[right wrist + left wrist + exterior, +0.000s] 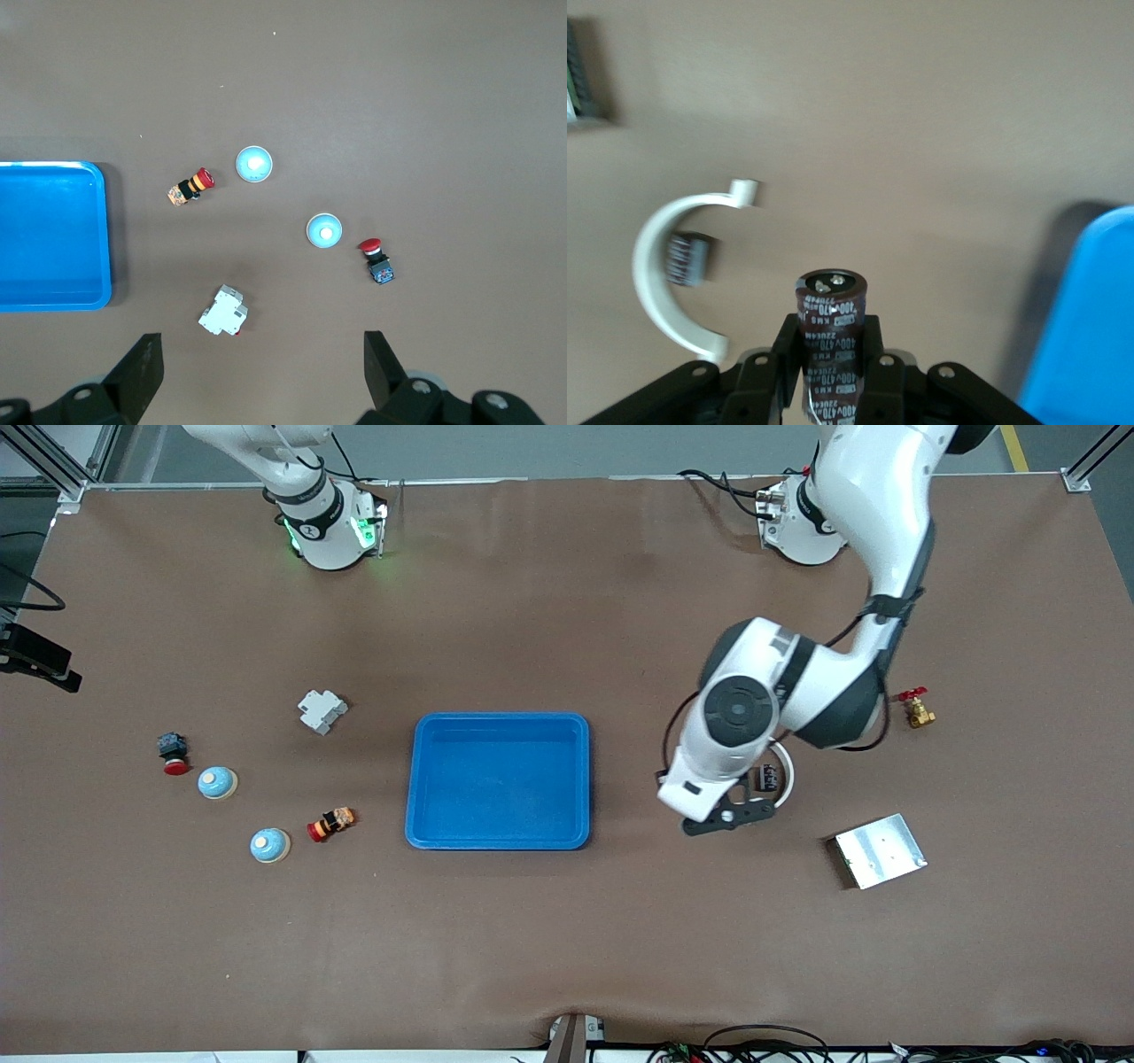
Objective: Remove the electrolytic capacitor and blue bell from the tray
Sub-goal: 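Carry the capacitor with the left gripper to the white arc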
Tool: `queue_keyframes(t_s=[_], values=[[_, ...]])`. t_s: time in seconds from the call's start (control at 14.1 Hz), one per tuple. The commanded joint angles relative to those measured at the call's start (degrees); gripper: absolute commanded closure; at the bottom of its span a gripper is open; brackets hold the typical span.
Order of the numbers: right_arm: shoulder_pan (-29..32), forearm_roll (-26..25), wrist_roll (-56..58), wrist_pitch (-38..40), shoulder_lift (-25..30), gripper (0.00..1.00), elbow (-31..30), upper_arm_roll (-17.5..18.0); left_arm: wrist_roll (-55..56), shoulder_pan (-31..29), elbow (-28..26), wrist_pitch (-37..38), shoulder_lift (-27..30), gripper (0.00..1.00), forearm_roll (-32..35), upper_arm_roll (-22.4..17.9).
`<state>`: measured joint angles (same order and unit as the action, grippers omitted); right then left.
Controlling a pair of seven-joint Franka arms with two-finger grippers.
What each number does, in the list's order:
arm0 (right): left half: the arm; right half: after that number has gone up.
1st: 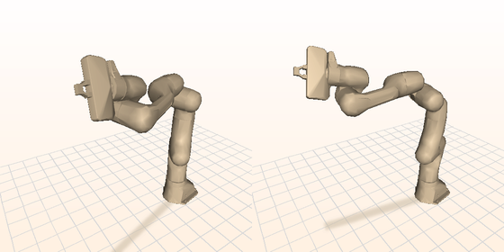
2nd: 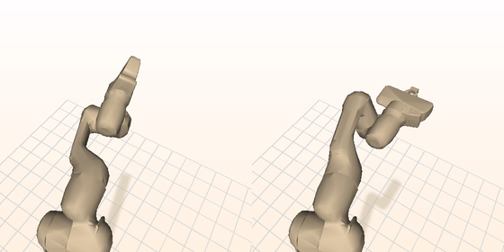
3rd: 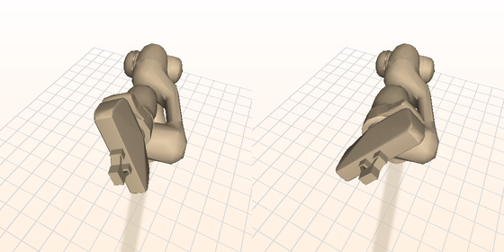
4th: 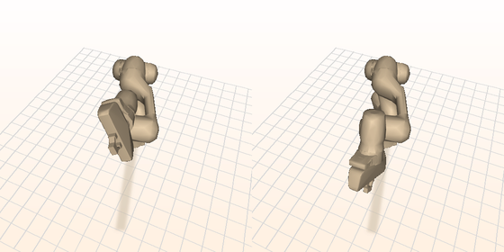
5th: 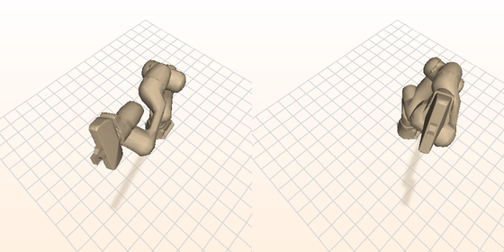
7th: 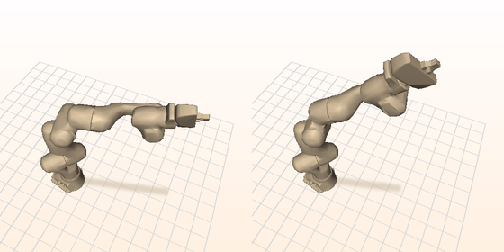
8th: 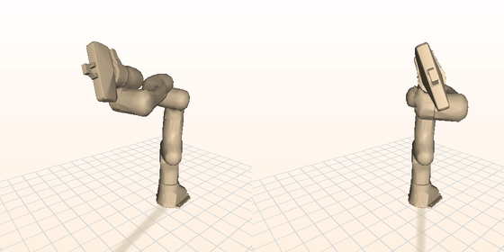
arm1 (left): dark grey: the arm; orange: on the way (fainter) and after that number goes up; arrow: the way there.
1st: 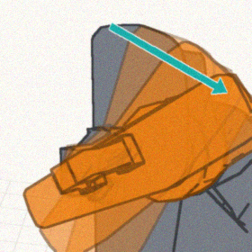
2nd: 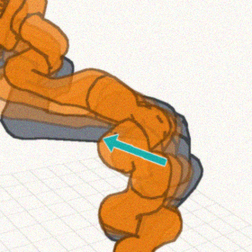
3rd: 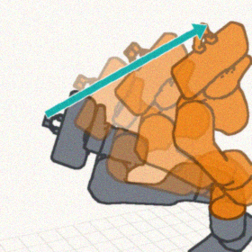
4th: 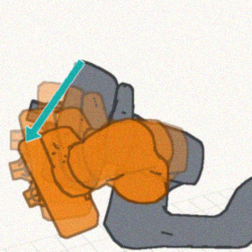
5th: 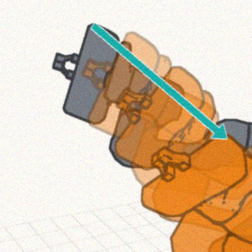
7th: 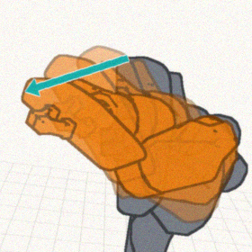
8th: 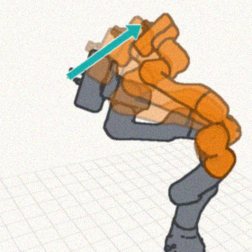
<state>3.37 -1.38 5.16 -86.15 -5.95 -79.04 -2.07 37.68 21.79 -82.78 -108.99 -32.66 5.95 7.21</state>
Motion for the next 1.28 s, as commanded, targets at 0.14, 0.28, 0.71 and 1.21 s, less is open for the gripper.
queue_keyframes(t_s=[0.14,0.28,0.71,1.21], values=[[0.76,-0.82,-0.15,0.9,-0.46,0.0,1.26,0.75,-21.73,-10.86,-14.69,-5.17,10.51,1.0,-0.68,0.87],[0.41,-1.08,-0.06,0.9,-0.46,0.0,1.34,0.75,-26.24,-13.42,-15.75,-5.27,11.04,1.0,-0.68,1.05],[0.5,0.06,-0.5,1.34,-0.11,0.0,1.35,0.75,-33.54,-17.83,-29.87,-16.84,17.1,1.0,-0.42,1.05],[0.59,0.15,-0.77,2.31,0.06,0.0,1.26,0.75,-34.34,-17.92,-42.54,-34.86,15.88,1.0,-0.15,0.88]])
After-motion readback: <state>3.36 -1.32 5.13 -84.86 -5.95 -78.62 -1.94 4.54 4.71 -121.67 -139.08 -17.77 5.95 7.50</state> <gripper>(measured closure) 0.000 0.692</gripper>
